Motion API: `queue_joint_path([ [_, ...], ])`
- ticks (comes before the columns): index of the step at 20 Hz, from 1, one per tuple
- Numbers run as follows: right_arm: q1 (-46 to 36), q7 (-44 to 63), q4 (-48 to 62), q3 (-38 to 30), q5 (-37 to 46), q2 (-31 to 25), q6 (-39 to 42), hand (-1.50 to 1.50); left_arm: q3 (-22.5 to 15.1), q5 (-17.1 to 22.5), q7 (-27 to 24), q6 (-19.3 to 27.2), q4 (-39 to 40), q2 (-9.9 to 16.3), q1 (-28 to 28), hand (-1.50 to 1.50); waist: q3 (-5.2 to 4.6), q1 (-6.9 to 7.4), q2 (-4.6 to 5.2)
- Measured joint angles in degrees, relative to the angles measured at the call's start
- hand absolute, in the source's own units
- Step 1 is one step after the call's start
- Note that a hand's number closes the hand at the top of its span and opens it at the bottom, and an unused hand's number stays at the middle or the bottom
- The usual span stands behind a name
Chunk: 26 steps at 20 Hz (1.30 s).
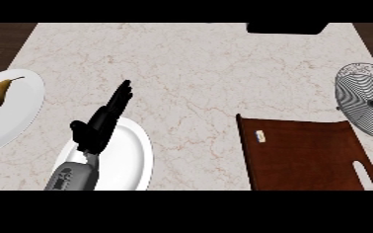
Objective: Pick the cupcake from the tray and place it in the tiered basket
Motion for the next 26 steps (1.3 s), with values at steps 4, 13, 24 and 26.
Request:
queue_joint_path([
  [4,-3.6,-0.8,4.2,-2.4,-2.2,1.1,-2.2,1.5,0.7,0.0,-0.5,-0.6,-0.2,0.8,0.8,0.0,-0.05,-0.31,-0.12],
  [13,-8.1,2.6,7.9,-9.5,-9.1,4.4,-8.9,-1.5,1.5,0.1,-0.1,-1.0,-0.2,0.7,0.6,0.0,-0.01,-0.75,-0.18],
  [24,-0.8,4.7,2.4,-8.1,0.8,-2.2,-23.4,-1.5,2.2,-0.2,0.3,-0.6,-1.2,0.5,1.9,0.0,0.02,-2.4,-0.63],
  [26,1.8,6.2,-0.5,-8.3,2.8,-3.4,-25.0,-1.5,2.7,0.2,0.4,-1.0,-1.9,1.2,2.7,0.0,-0.01,-2.87,-0.84],
])
